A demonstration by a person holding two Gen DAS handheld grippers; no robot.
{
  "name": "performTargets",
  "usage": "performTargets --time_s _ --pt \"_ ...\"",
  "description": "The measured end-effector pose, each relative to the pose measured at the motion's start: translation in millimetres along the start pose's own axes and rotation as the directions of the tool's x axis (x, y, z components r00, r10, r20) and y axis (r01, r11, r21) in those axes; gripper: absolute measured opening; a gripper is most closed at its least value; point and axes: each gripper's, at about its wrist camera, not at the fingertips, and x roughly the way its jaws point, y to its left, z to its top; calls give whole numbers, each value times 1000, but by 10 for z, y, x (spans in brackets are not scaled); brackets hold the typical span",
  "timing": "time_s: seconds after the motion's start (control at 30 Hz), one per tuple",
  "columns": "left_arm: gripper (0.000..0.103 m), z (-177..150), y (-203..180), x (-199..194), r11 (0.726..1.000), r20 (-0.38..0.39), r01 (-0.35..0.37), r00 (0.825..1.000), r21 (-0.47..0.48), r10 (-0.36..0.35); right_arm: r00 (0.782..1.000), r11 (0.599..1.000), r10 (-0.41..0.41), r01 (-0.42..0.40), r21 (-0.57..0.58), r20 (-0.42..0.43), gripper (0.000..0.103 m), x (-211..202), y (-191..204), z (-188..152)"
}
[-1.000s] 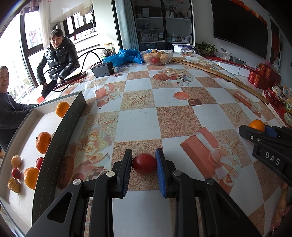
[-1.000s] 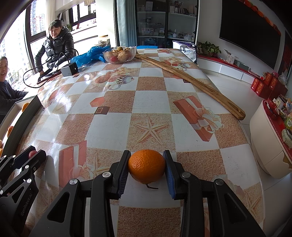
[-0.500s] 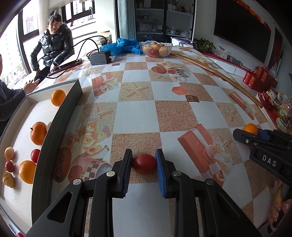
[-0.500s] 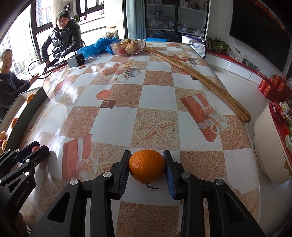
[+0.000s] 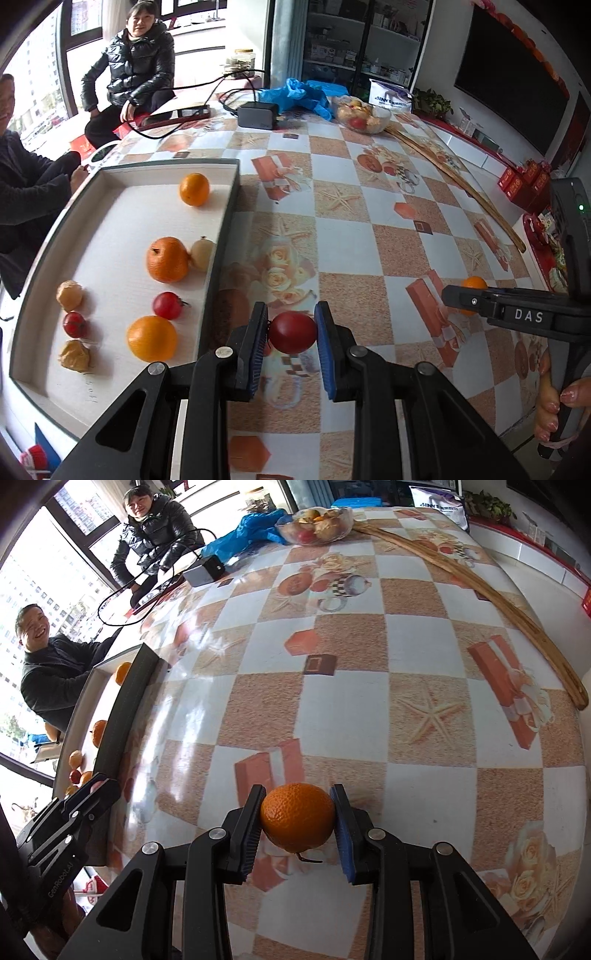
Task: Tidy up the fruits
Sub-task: 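Carry the red tomato over the tray with the left tool while the right tool carries the orange there, then open the right tool to drop the orange into the tray while the left tool releases the tomato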
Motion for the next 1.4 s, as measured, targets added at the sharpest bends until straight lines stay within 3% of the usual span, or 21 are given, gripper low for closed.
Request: performTargets --time_s 0.17,0.37,0.67,0.83,0.9,0.97,1.07,1.2,1.27,1.37,1.4 --pt "28 92 551 -199 993 41 -90 995 -78 93 998 995 48 -51 -91 -39 37 140 578 229" --pt "28 67 996 -165 978 16 -181 983 -105 183 995 973 79 -92 -210 -68 37 330 1314 470" --pt "28 36 1197 117 969 -76 -199 979 -146 190 993 936 80 -106 -335 -91 37 659 2116 766" --pt "29 27 1252 205 965 -107 -214 974 -154 200 989 927 70 -114 -357 -133 37 960 2282 837" --pt "31 8 1257 229 965 -115 -217 973 -150 201 987 929 53 -105 -355 -154 42 1050 2278 825" --pt "40 -18 1253 226 967 -118 -213 973 -141 197 981 926 72 -132 -354 -178 44 1062 2274 793" --pt "77 -41 1234 204 967 -113 -215 973 -136 201 980 920 47 -118 -374 -192 44 1030 2293 735" --pt "85 -40 1233 216 964 -137 -225 969 -144 205 985 907 15 -87 -412 -173 50 915 2349 719" --pt "88 -42 1246 218 962 -150 -228 967 -150 206 989 894 32 -93 -438 -144 83 791 2397 727" --pt "103 -37 1256 186 959 -157 -238 964 -156 214 997 878 4 -40 -476 -76 89 564 2426 728" --pt "103 -34 1257 173 960 -160 -231 965 -158 206 998 876 -6 -25 -482 -62 89 507 2413 730"
